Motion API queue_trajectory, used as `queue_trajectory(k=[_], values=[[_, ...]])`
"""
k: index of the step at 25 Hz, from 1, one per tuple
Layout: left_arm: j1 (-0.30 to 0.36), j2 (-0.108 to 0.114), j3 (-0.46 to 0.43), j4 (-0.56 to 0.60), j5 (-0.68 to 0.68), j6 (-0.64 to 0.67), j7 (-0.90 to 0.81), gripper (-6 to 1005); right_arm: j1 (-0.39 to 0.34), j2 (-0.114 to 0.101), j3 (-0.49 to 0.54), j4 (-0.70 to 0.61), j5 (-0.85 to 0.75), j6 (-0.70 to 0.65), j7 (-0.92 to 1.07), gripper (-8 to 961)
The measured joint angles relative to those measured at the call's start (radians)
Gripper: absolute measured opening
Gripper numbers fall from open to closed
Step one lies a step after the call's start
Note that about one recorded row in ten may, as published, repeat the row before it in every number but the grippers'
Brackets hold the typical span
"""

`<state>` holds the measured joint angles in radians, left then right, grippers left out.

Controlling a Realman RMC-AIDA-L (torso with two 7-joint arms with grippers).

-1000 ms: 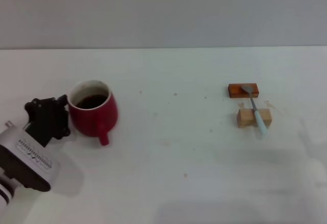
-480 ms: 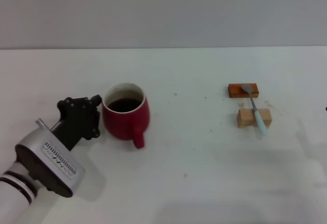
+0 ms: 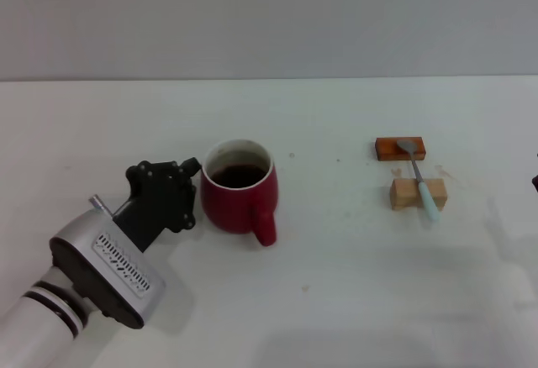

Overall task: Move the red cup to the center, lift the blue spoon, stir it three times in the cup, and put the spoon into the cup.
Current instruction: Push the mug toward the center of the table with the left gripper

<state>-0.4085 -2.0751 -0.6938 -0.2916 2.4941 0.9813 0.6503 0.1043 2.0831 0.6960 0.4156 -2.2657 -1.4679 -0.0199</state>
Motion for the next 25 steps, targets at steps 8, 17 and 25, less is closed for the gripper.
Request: queue_trajectory(k=[8, 17, 25], values=[[0.001, -0.004, 0.038, -0.063, -0.004, -0.02, -0.022, -2, 0.0, 0.001, -0.012, 0.0, -0.001, 0.0, 0.001, 755], [-0.002, -0.004, 0.102, -0.101, -0.003, -0.031, -0.023, -2, 0.0, 0.002, -0.013, 0.003, -0.001, 0.001, 0.001, 754], [0.011, -0.003, 0.08, -0.112, -0.009, -0.006, -0.024, -1, -0.001, 0.001, -0.013, 0.003, -0.001, 0.002, 0.002, 753]])
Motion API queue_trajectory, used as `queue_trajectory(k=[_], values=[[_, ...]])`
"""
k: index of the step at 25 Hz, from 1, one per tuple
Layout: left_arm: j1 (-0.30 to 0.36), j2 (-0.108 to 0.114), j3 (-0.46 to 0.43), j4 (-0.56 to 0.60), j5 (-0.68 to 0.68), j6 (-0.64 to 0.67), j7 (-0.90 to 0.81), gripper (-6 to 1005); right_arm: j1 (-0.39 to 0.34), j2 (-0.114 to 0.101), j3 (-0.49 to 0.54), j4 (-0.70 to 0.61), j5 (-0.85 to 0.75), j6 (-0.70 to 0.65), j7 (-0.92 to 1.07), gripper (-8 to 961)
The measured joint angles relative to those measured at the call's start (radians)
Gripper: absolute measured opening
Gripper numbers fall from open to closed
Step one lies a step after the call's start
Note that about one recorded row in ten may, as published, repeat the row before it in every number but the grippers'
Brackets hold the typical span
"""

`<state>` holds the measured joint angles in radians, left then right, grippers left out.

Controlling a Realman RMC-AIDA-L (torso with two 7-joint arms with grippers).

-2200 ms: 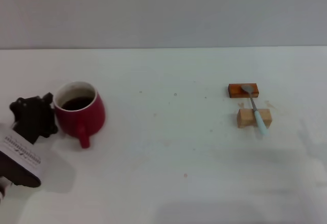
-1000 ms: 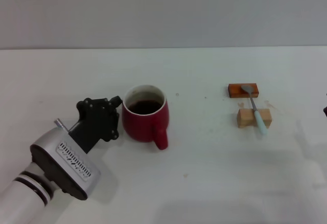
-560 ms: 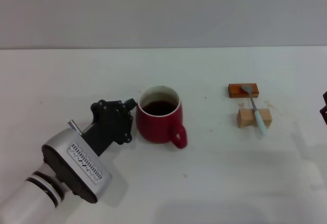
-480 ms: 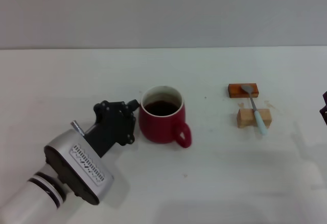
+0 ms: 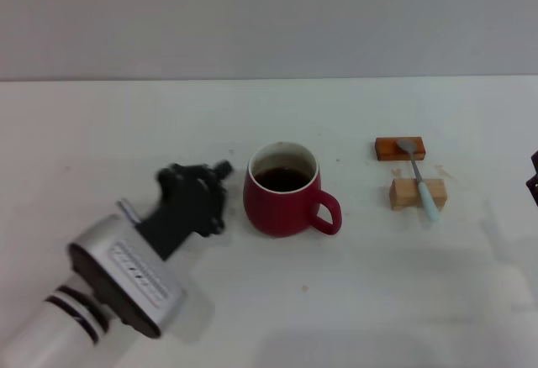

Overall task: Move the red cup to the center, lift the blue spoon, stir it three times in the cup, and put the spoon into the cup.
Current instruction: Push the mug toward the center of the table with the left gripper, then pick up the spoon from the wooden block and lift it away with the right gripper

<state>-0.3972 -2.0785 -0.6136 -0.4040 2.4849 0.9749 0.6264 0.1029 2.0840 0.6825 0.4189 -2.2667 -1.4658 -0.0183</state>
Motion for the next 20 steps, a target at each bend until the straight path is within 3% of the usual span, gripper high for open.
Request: queue_trajectory(k=[5, 6, 10, 12, 13, 14, 20], values=[[0.078, 0.003, -0.142, -0.008, -0.033, 0.091, -0.086, -1, -0.007, 0.001, 0.0, -0.001, 0.001, -0.001, 0.0, 752], [0.12, 0.007, -0.197, -0.008, -0.071, 0.171, -0.234, -1, -0.011, 0.001, -0.005, -0.002, 0.001, -0.001, 0.0, 752], [0.169, 0.01, -0.262, 0.01, -0.115, 0.246, -0.421, 10, -0.02, 0.001, -0.021, -0.002, 0.001, -0.001, -0.005, 751], [0.169, 0.01, -0.262, 0.01, -0.115, 0.246, -0.421, 16, -0.024, 0.001, -0.032, -0.001, 0.001, 0.001, -0.006, 751], [0.205, 0.012, -0.322, 0.033, -0.129, 0.265, -0.556, 19, -0.024, 0.002, -0.035, -0.002, 0.001, 0.003, -0.006, 751], [0.21, 0.012, -0.33, 0.043, -0.129, 0.267, -0.579, 181, -0.024, 0.002, -0.039, -0.003, 0.003, 0.009, -0.006, 751], [0.218, 0.008, -0.337, 0.097, -0.129, 0.267, -0.605, 298, -0.001, 0.0, -0.084, -0.018, 0.004, 0.083, -0.004, 750]])
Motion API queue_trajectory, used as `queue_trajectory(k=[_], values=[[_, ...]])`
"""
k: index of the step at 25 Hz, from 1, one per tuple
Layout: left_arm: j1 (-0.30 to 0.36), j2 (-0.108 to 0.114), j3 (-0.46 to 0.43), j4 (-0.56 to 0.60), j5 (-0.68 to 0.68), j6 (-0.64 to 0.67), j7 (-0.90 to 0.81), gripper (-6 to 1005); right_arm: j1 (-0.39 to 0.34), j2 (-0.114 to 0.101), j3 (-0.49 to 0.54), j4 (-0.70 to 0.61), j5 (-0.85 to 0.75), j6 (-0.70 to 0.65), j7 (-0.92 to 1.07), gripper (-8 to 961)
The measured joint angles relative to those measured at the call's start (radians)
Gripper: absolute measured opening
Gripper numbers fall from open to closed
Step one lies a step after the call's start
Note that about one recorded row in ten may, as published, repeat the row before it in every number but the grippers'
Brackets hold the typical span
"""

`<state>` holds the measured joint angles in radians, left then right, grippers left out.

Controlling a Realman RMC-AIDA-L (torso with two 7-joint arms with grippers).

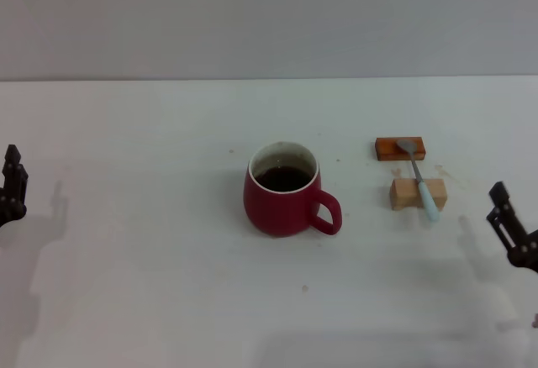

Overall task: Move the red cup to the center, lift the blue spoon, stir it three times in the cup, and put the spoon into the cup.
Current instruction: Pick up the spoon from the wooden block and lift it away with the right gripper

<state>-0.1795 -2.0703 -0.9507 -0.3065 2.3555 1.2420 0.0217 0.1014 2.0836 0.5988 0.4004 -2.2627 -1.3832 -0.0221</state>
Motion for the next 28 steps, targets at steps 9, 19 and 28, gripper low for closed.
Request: queue_trajectory(k=[9, 19, 28], values=[[-0.006, -0.002, 0.0, 0.023, -0.001, -0.005, -0.002, 574, 0.017, 0.004, -0.007, -0.007, 0.0, 0.112, 0.003, 749], [-0.007, 0.001, 0.003, 0.023, -0.001, -0.005, -0.005, 855, 0.065, 0.004, -0.02, -0.006, 0.0, 0.206, 0.004, 748], [-0.003, 0.0, 0.0, 0.023, -0.001, -0.005, -0.005, 852, 0.098, 0.004, -0.021, 0.001, -0.001, 0.271, 0.004, 747]])
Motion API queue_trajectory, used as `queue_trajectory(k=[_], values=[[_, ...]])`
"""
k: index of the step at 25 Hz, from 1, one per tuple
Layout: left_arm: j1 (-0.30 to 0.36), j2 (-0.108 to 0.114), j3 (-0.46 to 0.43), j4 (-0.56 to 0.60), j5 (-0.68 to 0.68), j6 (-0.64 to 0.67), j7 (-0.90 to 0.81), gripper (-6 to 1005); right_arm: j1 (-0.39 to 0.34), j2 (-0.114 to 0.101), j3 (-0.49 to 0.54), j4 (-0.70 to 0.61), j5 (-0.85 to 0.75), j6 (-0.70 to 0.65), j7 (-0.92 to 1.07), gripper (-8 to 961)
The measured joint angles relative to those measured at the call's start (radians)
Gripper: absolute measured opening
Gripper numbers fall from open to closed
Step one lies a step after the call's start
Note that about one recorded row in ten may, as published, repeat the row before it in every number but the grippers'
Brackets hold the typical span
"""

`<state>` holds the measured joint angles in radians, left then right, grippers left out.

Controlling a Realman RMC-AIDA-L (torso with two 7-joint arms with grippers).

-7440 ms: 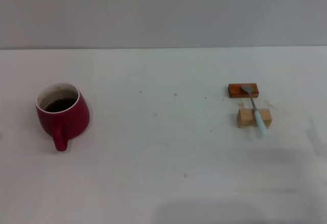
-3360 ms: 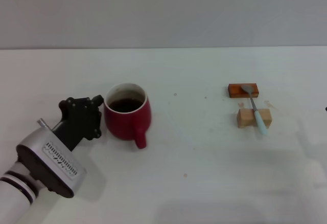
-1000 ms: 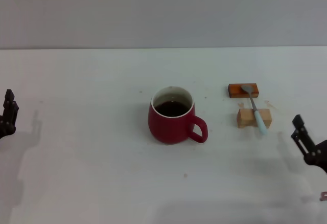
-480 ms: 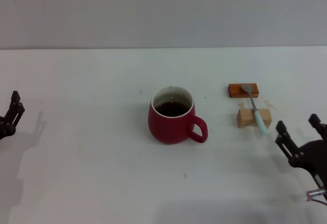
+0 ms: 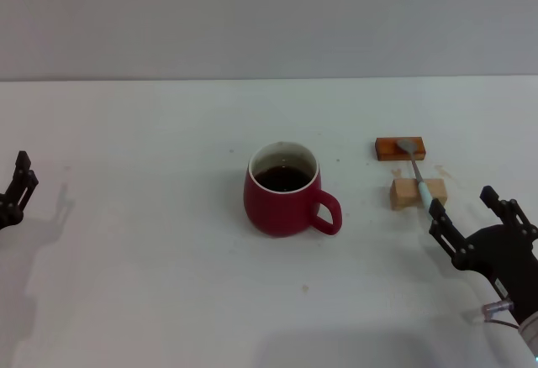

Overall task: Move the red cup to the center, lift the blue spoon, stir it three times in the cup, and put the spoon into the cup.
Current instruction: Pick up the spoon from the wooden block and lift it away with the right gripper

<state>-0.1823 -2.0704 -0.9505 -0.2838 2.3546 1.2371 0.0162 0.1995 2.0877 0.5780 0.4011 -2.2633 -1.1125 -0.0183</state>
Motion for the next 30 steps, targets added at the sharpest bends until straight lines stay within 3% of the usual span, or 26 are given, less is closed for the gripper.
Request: queue_trajectory(k=[9, 30], values=[[0.0, 0.001, -0.001, 0.0, 0.0, 0.001, -0.001, 852, 0.034, 0.001, -0.006, 0.009, 0.0, 0.089, 0.0, 745], [-0.002, 0.001, 0.001, 0.012, 0.0, 0.001, -0.01, 852, 0.058, 0.002, -0.003, 0.014, 0.001, 0.135, 0.0, 743]])
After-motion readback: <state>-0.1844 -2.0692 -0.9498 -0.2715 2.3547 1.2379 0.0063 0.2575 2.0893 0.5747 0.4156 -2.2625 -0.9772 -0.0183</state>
